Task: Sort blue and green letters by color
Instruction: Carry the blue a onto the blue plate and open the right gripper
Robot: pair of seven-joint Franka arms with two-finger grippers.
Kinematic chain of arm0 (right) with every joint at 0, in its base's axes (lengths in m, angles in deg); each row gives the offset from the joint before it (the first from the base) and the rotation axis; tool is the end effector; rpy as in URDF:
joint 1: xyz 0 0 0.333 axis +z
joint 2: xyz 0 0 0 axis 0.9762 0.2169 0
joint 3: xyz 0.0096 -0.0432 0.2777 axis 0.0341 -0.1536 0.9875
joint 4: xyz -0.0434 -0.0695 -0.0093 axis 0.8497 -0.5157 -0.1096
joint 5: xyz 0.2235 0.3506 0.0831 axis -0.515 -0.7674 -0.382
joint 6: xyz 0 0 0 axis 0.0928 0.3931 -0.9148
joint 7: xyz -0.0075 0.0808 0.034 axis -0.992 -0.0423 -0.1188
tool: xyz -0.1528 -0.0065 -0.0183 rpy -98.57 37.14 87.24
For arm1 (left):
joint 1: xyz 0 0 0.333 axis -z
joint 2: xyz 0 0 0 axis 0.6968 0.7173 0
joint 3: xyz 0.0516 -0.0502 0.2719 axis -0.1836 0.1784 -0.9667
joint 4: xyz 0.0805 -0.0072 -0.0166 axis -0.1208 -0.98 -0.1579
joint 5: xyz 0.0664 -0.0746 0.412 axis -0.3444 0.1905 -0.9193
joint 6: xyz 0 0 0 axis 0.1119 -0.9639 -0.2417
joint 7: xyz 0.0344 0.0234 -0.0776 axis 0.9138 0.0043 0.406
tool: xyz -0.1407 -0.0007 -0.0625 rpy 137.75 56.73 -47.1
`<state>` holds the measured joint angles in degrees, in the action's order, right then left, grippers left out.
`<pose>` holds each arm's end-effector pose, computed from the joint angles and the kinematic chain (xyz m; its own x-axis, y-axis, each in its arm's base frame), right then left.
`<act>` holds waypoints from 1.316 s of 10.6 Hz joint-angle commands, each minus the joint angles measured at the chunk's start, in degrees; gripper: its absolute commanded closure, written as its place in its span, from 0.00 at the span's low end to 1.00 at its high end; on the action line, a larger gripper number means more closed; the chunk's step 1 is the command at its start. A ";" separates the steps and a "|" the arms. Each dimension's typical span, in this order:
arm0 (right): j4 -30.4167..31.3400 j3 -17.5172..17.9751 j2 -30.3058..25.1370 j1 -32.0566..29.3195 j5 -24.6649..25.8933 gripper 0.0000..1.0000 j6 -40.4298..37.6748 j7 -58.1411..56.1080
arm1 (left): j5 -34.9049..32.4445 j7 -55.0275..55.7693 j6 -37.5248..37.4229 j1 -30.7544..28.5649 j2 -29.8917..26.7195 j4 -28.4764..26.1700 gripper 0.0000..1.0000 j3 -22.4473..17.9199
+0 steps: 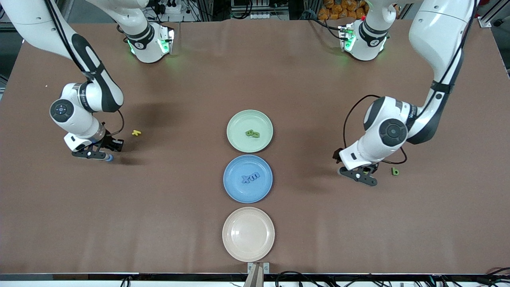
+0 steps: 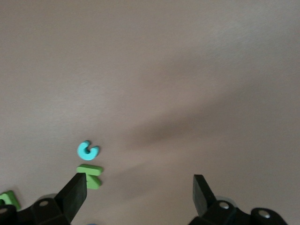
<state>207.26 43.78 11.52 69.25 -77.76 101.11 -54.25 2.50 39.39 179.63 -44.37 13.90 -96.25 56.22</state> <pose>0.5184 -0.0758 0.0777 0.9963 -0.0829 0.0212 -0.0844 -0.9929 0.0834 0.6210 -0.1914 0.1651 0.9163 -0.4005 0.0041 -0.4005 -0.9163 0.0004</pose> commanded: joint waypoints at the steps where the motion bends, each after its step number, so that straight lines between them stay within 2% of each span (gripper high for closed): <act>1: -4.03 0.97 -1.42 1.80 -1.05 0.94 -4.66 7.60 | -0.83 -4.98 -0.50 -3.39 -0.44 -1.25 0.00 0.58; 3: -6.14 1.94 -0.63 4.08 -1.31 0.94 -4.92 15.41 | -1.27 -6.48 -0.41 -4.36 0.44 -1.07 0.02 0.23; 4: -7.98 1.94 -0.01 5.74 -2.79 0.94 -5.97 18.15 | -3.53 -6.75 -0.06 -5.23 1.23 -1.07 0.04 0.23; 6: -12.98 2.03 1.57 10.04 -8.83 0.94 -9.13 19.58 | -6.62 -7.01 1.60 -8.04 3.07 -1.16 0.05 0.31; 8: -17.47 2.03 3.06 13.74 -14.39 0.94 -9.94 22.73 | -6.72 -7.63 1.96 -8.14 4.04 -1.16 0.14 0.32; 10: -21.95 1.94 5.78 17.78 -15.98 0.94 -10.20 27.90 | -6.72 -7.63 2.92 -8.14 4.66 -1.25 0.14 0.23; 14: -35.84 2.03 14.48 26.13 -18.10 0.94 -10.20 38.47 | -6.63 -7.63 3.63 -8.23 6.51 -1.33 0.18 0.23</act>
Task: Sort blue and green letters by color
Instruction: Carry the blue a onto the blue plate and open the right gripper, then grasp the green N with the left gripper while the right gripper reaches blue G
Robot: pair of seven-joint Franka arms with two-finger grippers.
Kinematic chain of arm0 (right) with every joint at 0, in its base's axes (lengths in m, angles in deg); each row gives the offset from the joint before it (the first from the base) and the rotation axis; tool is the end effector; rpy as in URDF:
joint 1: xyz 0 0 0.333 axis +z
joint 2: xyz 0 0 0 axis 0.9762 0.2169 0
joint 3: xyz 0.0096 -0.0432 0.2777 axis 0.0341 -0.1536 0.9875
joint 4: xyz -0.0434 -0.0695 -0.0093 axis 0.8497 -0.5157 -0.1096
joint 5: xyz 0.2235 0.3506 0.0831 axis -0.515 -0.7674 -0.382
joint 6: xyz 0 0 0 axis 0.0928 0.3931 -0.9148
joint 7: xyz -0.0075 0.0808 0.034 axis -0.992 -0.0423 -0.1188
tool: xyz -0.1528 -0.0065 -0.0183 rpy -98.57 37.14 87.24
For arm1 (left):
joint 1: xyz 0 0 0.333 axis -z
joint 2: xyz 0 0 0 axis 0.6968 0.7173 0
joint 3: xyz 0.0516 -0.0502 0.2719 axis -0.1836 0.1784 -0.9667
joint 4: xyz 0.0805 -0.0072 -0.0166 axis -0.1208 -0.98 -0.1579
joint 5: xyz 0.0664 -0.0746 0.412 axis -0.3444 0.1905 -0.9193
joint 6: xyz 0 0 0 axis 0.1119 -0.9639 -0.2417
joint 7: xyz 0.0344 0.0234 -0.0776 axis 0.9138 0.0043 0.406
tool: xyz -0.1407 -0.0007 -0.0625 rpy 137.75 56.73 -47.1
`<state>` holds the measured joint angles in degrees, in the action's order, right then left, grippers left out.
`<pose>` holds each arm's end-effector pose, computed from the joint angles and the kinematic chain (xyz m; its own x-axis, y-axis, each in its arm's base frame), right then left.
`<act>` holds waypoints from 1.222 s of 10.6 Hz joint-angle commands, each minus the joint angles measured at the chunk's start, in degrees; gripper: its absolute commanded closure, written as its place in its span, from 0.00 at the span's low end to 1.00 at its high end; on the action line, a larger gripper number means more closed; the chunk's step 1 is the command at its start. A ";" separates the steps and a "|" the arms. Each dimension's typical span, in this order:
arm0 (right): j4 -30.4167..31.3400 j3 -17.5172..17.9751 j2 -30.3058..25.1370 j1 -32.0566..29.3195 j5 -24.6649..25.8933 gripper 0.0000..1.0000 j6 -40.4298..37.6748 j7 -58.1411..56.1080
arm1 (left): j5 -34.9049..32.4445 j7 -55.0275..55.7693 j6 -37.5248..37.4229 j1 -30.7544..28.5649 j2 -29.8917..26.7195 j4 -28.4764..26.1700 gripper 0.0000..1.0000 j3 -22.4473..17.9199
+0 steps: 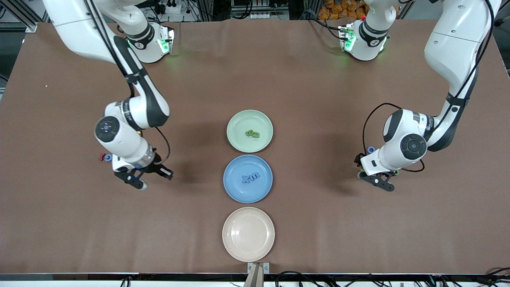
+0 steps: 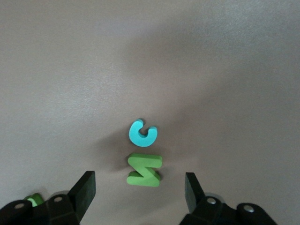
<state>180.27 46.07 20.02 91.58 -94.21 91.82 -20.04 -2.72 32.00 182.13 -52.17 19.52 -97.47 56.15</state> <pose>0.6472 0.1873 0.1650 0.8692 -0.4880 0.0794 -0.4693 -0.8649 -0.1779 0.6210 -0.1055 0.0998 0.8884 -0.4547 -0.0635 -0.4561 -0.8899 -0.0089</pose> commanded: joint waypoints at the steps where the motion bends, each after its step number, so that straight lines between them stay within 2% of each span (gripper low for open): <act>1: -11.05 -0.26 7.47 5.73 -1.81 0.94 -0.83 4.80 | -1.42 -0.25 1.22 -0.69 0.98 -0.03 0.18 0.30; 3: -14.66 -0.35 9.85 9.52 -1.73 0.94 -0.82 6.55 | -1.42 -0.25 1.22 -0.96 1.33 -0.03 0.22 0.30; 7: -15.20 -0.26 11.00 15.58 -1.55 0.94 -0.12 7.96 | -1.50 -0.25 1.92 -1.40 2.03 -0.03 0.22 0.39; 11: -19.58 -0.08 14.51 18.58 -1.38 0.90 -0.03 11.31 | -1.42 -0.07 2.71 -1.40 2.65 0.06 0.29 0.39; 12: -20.38 0.00 15.21 18.93 -1.38 0.86 0.05 11.83 | -1.42 -0.07 2.71 -1.40 2.73 0.06 0.38 0.39; 13: -22.30 0.00 15.65 18.76 -1.38 0.53 0.05 14.01 | -1.42 -0.07 2.71 -1.40 2.74 0.06 0.57 0.39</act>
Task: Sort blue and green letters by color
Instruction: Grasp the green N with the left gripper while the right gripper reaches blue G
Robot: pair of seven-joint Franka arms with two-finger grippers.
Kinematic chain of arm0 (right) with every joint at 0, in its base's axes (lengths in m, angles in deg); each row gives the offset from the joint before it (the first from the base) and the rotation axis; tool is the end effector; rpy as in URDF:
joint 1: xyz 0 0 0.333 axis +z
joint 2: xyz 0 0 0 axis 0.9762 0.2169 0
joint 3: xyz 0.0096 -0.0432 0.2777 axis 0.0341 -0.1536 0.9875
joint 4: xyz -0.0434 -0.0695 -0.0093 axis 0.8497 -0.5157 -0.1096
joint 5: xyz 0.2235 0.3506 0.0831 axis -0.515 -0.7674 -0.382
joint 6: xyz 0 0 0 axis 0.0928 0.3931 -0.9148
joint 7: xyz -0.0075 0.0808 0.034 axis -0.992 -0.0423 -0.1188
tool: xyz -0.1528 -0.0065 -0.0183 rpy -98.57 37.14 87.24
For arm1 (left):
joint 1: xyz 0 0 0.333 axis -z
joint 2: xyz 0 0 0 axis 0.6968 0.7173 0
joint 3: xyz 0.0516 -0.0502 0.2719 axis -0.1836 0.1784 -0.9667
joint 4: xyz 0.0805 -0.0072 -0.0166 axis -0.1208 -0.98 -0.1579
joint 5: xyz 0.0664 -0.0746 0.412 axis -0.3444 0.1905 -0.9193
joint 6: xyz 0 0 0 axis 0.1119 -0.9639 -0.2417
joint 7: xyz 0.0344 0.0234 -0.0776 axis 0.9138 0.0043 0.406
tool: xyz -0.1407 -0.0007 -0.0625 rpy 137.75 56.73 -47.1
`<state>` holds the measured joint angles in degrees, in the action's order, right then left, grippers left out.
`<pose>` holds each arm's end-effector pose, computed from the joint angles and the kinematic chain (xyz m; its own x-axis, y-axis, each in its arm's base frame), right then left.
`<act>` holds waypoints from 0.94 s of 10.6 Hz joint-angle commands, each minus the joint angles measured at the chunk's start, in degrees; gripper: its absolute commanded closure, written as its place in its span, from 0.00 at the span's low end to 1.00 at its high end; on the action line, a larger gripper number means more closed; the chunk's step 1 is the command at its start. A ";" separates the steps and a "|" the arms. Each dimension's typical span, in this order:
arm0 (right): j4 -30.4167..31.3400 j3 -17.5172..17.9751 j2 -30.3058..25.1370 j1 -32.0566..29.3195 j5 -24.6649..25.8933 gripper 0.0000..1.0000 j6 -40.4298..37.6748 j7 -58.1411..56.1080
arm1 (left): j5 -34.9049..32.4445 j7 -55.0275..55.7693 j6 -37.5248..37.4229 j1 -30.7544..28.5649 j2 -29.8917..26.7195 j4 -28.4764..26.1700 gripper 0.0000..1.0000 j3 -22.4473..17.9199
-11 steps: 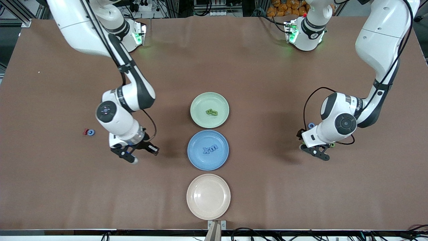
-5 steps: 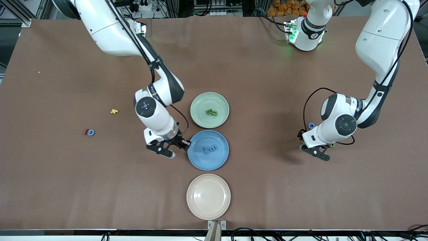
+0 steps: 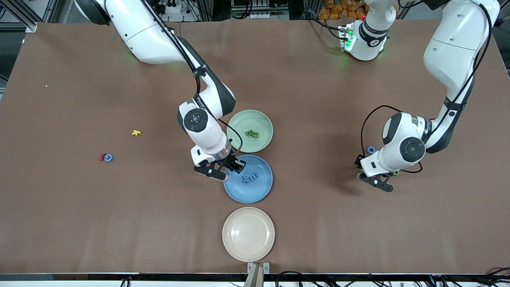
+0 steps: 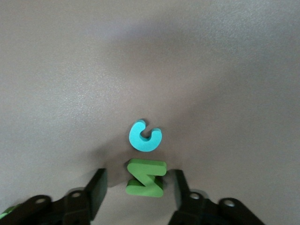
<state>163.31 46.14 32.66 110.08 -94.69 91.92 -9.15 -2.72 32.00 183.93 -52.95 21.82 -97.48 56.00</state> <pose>0.6102 0.4200 0.1507 0.9218 -0.3799 0.0766 -0.3496 -0.9005 -0.2586 0.6175 -0.0985 0.0778 0.8946 -0.4419 -0.0662 -0.4423 -0.8968 0.0091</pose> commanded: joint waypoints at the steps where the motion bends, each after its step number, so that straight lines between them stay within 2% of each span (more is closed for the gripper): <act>1: -6.49 -0.16 3.54 0.26 -0.90 0.01 -0.13 4.87 | -1.41 -0.07 1.00 -0.62 0.43 0.07 0.70 0.53; 2: -6.42 -0.16 3.54 0.17 -0.64 0.00 -0.21 4.54 | -1.41 -0.07 0.92 -0.62 0.52 0.16 0.78 0.53; 3: -6.42 -0.16 3.54 0.00 -0.64 0.00 -0.30 4.63 | -1.41 -0.07 0.91 -0.62 0.52 0.16 0.80 0.53; 5: -5.54 -0.16 2.50 -1.14 -0.72 0.00 -1.44 4.63 | -1.41 0.45 0.91 -0.54 0.17 0.25 0.98 0.53; 7: -4.31 -0.16 1.88 -3.59 -0.64 0.00 -2.32 4.54 | -1.15 0.37 0.83 -0.54 -0.53 0.68 1.00 0.80; 10: -1.06 -0.16 -1.19 -10.61 -0.64 0.00 -5.73 0.69 | -0.36 0.54 -1.36 0.26 -2.73 1.47 1.00 1.32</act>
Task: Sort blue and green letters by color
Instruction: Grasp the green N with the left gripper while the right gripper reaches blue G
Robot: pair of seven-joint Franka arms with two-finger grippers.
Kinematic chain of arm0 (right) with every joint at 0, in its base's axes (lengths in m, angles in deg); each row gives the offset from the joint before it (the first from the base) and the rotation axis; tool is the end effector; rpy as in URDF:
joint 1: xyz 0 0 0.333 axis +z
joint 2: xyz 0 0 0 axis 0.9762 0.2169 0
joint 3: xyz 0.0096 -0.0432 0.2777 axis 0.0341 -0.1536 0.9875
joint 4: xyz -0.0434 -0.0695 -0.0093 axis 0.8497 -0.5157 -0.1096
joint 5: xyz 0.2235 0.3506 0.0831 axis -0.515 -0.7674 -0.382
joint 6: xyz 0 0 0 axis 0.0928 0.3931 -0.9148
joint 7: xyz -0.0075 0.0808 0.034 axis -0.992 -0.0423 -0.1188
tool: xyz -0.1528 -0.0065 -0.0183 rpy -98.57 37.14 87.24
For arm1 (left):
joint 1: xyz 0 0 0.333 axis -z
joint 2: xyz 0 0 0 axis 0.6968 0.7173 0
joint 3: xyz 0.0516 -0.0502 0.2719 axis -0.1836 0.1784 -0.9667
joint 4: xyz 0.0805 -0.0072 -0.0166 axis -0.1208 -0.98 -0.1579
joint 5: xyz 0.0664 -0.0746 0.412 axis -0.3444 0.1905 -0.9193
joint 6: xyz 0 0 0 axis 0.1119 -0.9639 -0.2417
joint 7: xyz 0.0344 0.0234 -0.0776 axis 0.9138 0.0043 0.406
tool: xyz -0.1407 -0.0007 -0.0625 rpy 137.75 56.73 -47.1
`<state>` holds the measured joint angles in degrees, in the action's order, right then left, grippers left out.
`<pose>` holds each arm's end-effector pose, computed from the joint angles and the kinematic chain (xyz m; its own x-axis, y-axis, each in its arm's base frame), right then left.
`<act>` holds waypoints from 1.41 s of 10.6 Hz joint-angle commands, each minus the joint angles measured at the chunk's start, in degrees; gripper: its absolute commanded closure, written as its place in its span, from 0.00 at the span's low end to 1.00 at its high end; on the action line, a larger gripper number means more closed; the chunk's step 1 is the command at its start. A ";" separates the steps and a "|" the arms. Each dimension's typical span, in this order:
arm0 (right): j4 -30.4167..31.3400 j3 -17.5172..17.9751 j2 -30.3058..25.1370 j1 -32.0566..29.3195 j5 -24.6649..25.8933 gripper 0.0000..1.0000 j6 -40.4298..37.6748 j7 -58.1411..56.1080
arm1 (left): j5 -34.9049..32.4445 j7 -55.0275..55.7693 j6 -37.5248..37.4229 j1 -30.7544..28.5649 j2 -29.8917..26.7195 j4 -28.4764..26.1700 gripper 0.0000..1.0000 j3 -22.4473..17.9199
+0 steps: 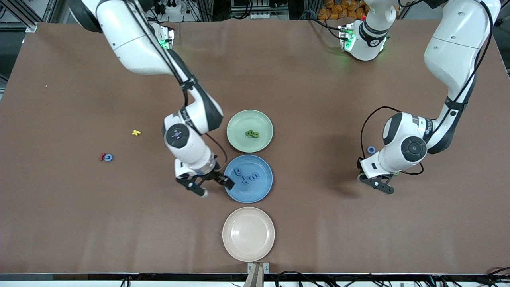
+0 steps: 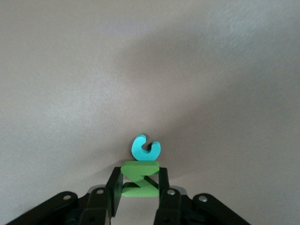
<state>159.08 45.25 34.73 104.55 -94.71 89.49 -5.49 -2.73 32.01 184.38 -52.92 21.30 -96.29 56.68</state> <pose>0.6637 0.3563 0.1549 0.8468 -0.5280 0.0634 -0.4977 -0.8288 -0.2558 0.6292 -0.1060 0.0935 0.8937 -0.4479 -0.0279 -0.4480 -0.8940 0.0015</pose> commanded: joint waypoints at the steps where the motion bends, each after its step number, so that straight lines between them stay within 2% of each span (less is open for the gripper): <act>1: 4.22 0.74 -4.31 -7.80 -0.62 0.00 -4.46 -2.63 | 0.00 1.23 -3.30 -0.21 -2.21 1.07 1.00 2.31; 4: 10.36 0.04 -8.44 -15.19 -0.71 0.00 -4.47 -1.93 | 1.32 8.50 -6.73 0.32 -2.21 2.74 1.00 6.17; 7: 12.83 -3.91 -9.77 -20.12 -0.62 0.00 -4.56 -1.92 | 1.23 18.77 -8.41 1.89 -2.21 3.45 1.00 9.79; 9: 14.15 -7.07 -10.47 -22.50 -0.53 0.00 -7.26 -1.84 | 0.62 26.34 -8.67 6.80 -2.29 4.23 1.00 9.88; 11: 16.34 -13.03 -11.96 -23.30 -0.62 0.00 -12.09 -1.40 | 0.44 33.28 -9.29 11.72 -1.95 5.37 1.00 9.79; 12: 18.36 -14.89 -12.66 -23.91 -0.79 0.00 -12.29 -0.27 | 0.44 37.49 -9.29 14.61 -1.33 6.34 1.00 9.62; 13: 20.03 -16.13 -13.37 -24.35 -0.80 0.00 -12.29 1.05 | 0.44 41.71 -9.29 17.25 -0.54 7.65 1.00 9.44; 15: 23.64 -16.40 -15.03 -25.06 -1.23 0.00 -11.42 4.82 | 0.53 48.24 -9.29 21.65 0.34 8.63 1.00 9.09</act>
<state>176.47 28.79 24.01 79.69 -94.76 77.19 -5.70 -2.34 73.92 176.58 -35.89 20.08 -90.38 66.85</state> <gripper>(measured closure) 0.000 0.656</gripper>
